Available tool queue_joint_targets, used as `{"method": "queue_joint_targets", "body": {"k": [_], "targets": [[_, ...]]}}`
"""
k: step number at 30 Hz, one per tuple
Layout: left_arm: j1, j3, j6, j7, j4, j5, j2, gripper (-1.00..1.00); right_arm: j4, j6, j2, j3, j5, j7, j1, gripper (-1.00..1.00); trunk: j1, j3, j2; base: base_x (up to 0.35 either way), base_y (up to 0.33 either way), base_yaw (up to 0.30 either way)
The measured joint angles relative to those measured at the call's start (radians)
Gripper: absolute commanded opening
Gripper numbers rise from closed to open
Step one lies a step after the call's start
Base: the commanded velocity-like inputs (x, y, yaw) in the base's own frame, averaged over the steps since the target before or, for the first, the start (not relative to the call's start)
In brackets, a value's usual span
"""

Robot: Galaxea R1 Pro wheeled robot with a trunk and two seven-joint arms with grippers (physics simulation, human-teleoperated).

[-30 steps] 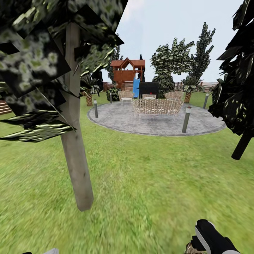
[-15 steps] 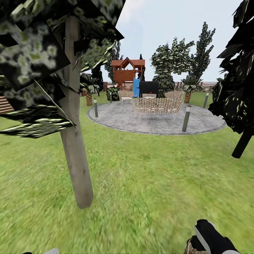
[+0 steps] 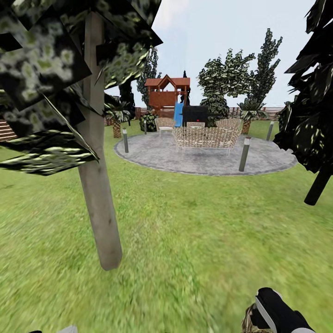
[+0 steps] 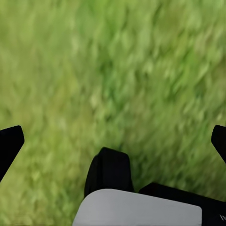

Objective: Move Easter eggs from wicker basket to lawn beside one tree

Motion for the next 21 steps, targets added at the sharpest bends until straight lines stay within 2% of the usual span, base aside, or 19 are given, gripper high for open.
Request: {"method": "queue_joint_targets", "body": {"k": [12, 14, 21], "targets": [[0.0, 0.0, 0.0, 0.0, 0.0, 0.001, 0.0, 1.0, -0.001, 0.001, -0.002, -0.005, 0.0, 0.0, 0.0, 1.0, 0.046, -0.038, -0.084, 0.0, 0.0, 0.0], [0.0, 0.0, 0.0, 0.0, 0.0, 0.002, 0.0, 1.0, -0.002, 0.0, -0.011, -0.009, -0.001, 0.002, 0.0, 1.0, 0.054, -0.044, -0.098, 0.0, 0.0, 0.0], [0.0, 0.0, -0.001, 0.0, 0.0, 0.002, -0.001, 1.0, -0.004, 0.0, -0.02, -0.011, -0.001, 0.003, 0.0, 1.0, 0.081, -0.066, -0.147, 0.0, 0.0, 0.0]]}}
